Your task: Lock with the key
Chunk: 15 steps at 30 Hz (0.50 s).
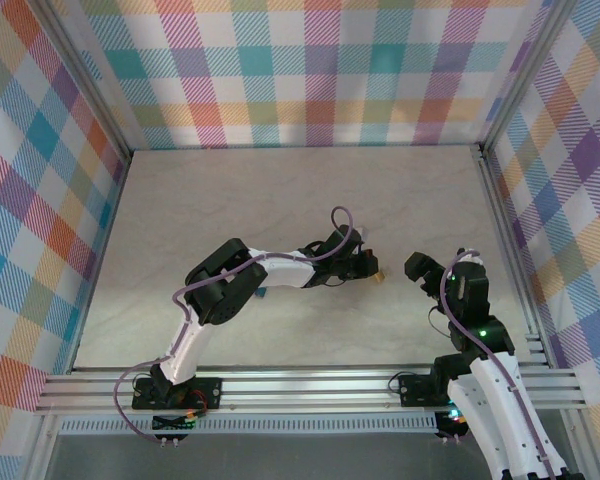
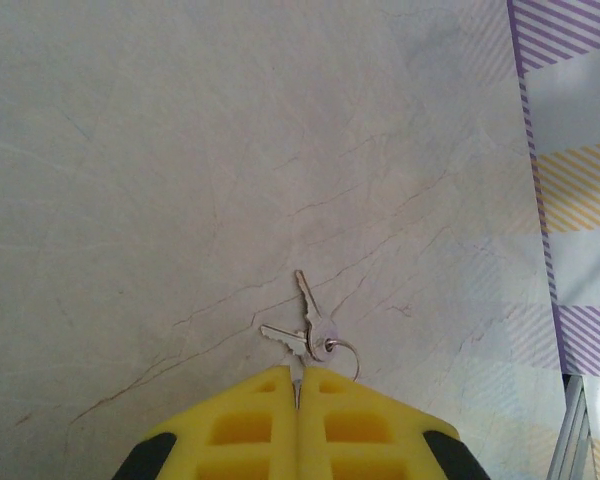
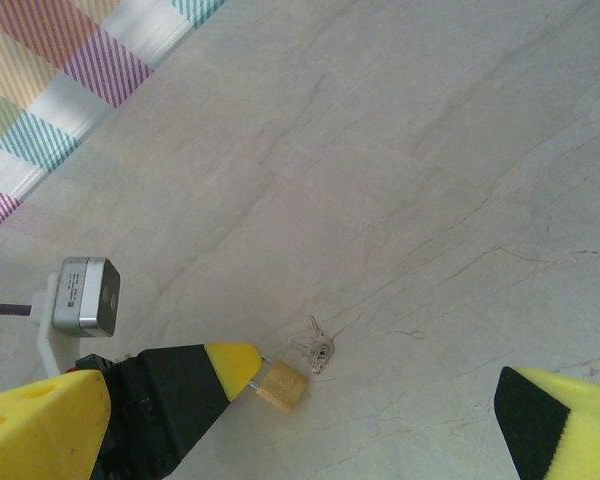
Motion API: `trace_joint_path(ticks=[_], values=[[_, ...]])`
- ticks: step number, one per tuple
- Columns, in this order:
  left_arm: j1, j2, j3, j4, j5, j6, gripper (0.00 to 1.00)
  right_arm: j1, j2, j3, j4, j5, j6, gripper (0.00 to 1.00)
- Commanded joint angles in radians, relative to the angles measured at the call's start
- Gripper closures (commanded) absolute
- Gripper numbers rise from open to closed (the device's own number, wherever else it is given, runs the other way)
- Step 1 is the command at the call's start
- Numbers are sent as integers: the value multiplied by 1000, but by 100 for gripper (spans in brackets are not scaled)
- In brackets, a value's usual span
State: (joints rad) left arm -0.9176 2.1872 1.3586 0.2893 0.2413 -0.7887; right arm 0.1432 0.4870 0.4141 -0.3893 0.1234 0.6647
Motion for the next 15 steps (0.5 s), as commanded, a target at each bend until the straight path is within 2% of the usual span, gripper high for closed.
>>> trace_joint_path(ticks=[1,4,9,15], values=[[-13,25,23,-33,-22,5,100,-5,-8,-12,16,1,-2,1],[-13,26,26,-47,-25,15,100,-5,-10,-12,13,1,-3,1],[-13,33,47,-81,-14,38,91,-5,-11,-14,17,1,-3,1],[-13,24,50,-103,-24,63,86,-5,-8,-14,18,0,-5,1]])
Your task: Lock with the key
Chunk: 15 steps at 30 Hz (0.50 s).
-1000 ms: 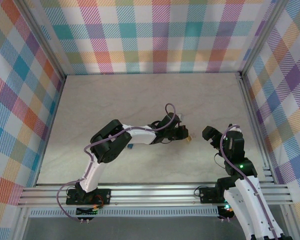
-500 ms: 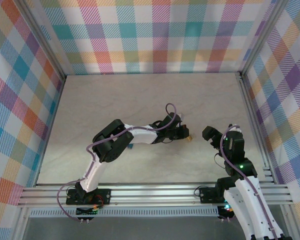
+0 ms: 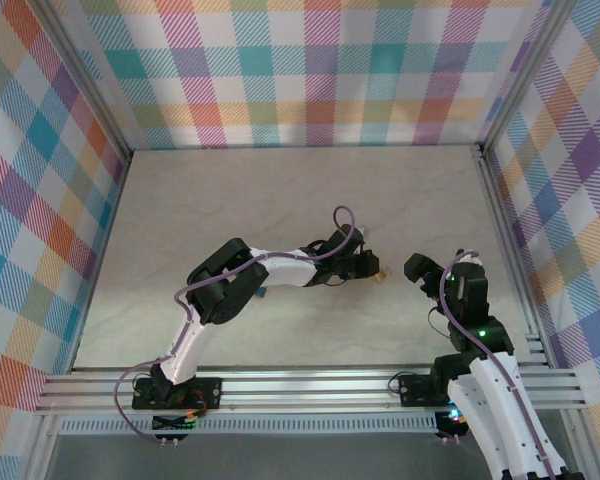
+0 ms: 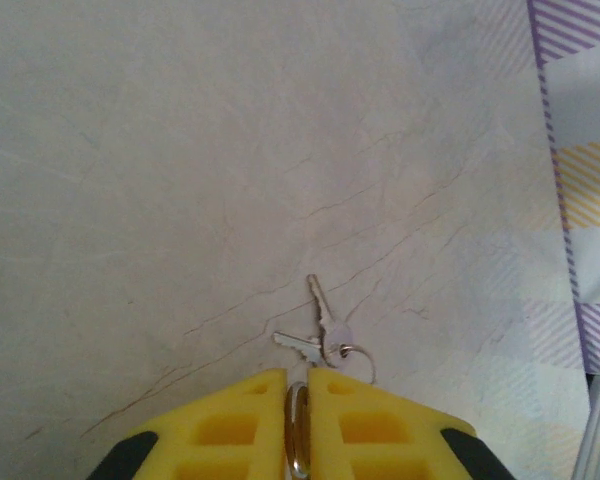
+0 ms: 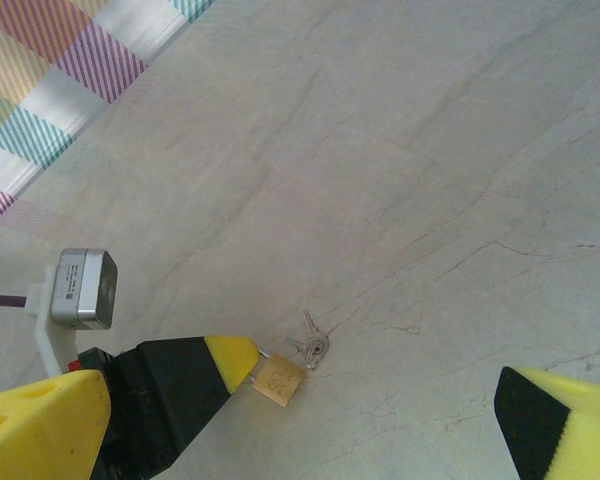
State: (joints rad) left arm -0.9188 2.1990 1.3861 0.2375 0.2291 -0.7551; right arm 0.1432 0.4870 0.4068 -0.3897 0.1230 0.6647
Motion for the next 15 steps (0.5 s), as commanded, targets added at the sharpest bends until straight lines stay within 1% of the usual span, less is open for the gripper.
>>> trace_joint_path(ticks=[1,6,11,15], values=[[-12,11,21,-55,-11,30,84,-5,-8,-7,18,0,-3,1],[-12,8,19,-64,-16,41,77,-5,-9,-6,17,0,-4,1],[-9,-6,29,-86,-28,65,73,-5,-8,-6,17,0,-4,1],[-2,-25,44,-122,-43,99,69,-5,-8,-6,17,0,-4,1]])
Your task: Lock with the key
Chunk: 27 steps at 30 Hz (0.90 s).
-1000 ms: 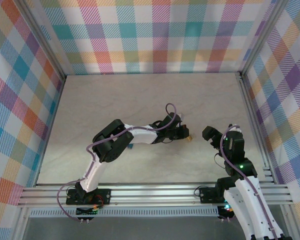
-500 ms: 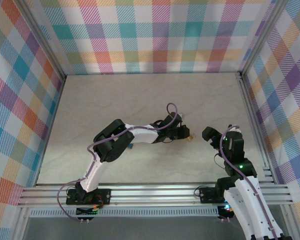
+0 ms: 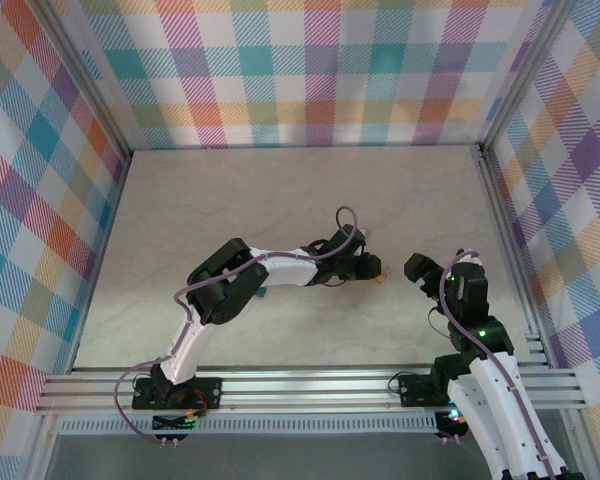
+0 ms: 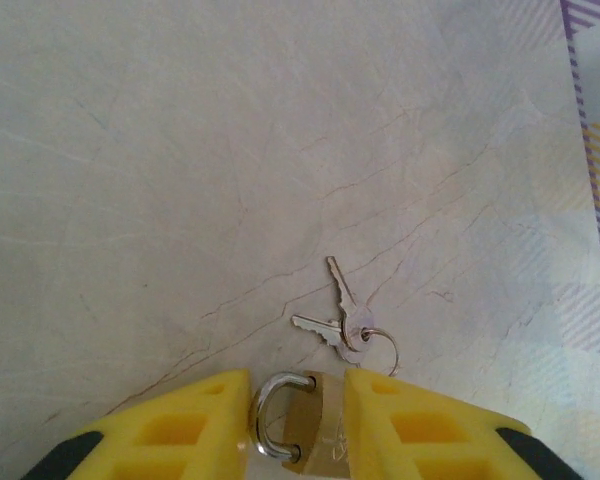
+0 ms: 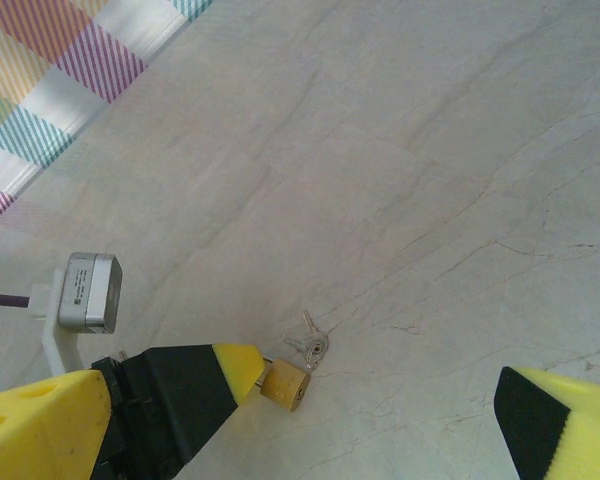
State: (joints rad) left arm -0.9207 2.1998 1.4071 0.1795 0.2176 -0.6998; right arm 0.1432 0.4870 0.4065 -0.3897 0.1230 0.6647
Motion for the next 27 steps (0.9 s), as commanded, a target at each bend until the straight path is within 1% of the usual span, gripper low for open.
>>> trace_joint_path(ticks=[1,5,8,10,11,13,14,15,16,19,21,24,27], values=[[3,-33,28,-78,-36,55,67,-5,-9,-6,16,0,-5,1],[20,-53,41,-119,-48,88,60,-5,-8,-6,15,0,-5,1],[41,-72,49,-159,-54,120,53,-5,-8,-3,13,-2,-5,1],[62,-96,56,-190,-54,148,50,-5,-8,-2,9,0,-7,1],[72,-109,61,-207,-56,166,47,-4,-8,-1,9,-1,-6,1],[90,-150,80,-261,-68,219,36,-5,-8,-1,10,0,-6,1],[94,-168,93,-291,-77,245,32,-5,-7,-1,10,0,-6,1],[99,-192,109,-325,-91,285,6,-5,-5,-1,14,0,-7,1],[99,-221,122,-355,-112,319,0,-5,-2,-2,17,1,-6,1],[99,-316,115,-380,-157,400,0,-5,7,4,14,5,-9,1],[100,-390,87,-372,-193,431,0,-5,8,7,12,8,-12,1],[99,-519,6,-339,-238,463,0,-5,10,4,24,18,-14,1],[98,-673,-121,-271,-304,487,0,-5,21,-1,41,29,-17,1]])
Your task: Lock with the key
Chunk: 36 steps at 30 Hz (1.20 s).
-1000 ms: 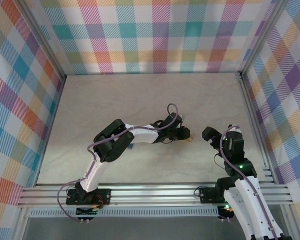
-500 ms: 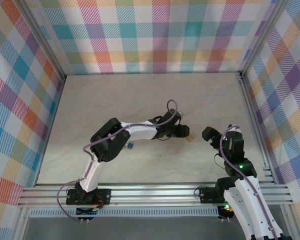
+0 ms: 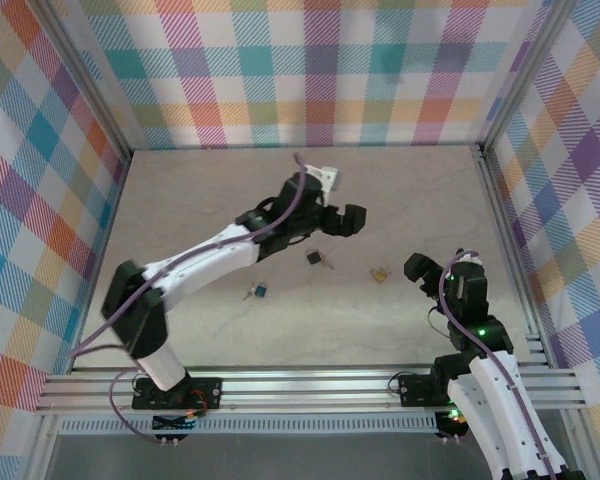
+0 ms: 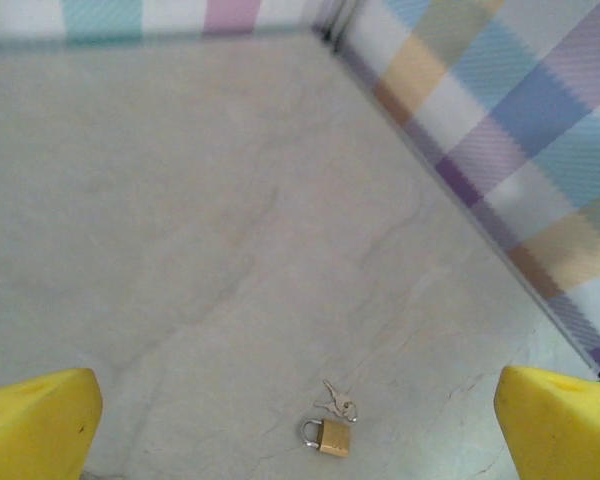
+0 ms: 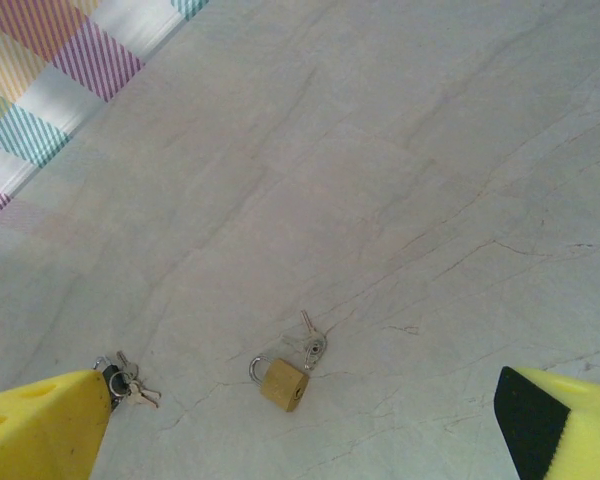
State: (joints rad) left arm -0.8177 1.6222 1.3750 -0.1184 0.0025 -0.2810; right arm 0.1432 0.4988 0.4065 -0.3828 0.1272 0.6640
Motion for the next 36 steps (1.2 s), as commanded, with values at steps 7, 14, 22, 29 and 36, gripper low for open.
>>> trace_joint_path(ticks=[7,14,22,29,36], values=[[-12,-453,-372,77,-274,107,0,-5,47,-15,82,60,-11,1],[-8,-634,-480,-136,-493,64,0,-5,100,16,135,116,37,1],[27,-707,-572,-150,-557,25,0,-5,222,53,373,54,-161,1],[127,-675,-641,-131,-524,1,0,-5,389,6,676,108,-454,1],[241,-654,-706,-44,-494,-16,0,-11,534,-35,873,153,-634,1]])
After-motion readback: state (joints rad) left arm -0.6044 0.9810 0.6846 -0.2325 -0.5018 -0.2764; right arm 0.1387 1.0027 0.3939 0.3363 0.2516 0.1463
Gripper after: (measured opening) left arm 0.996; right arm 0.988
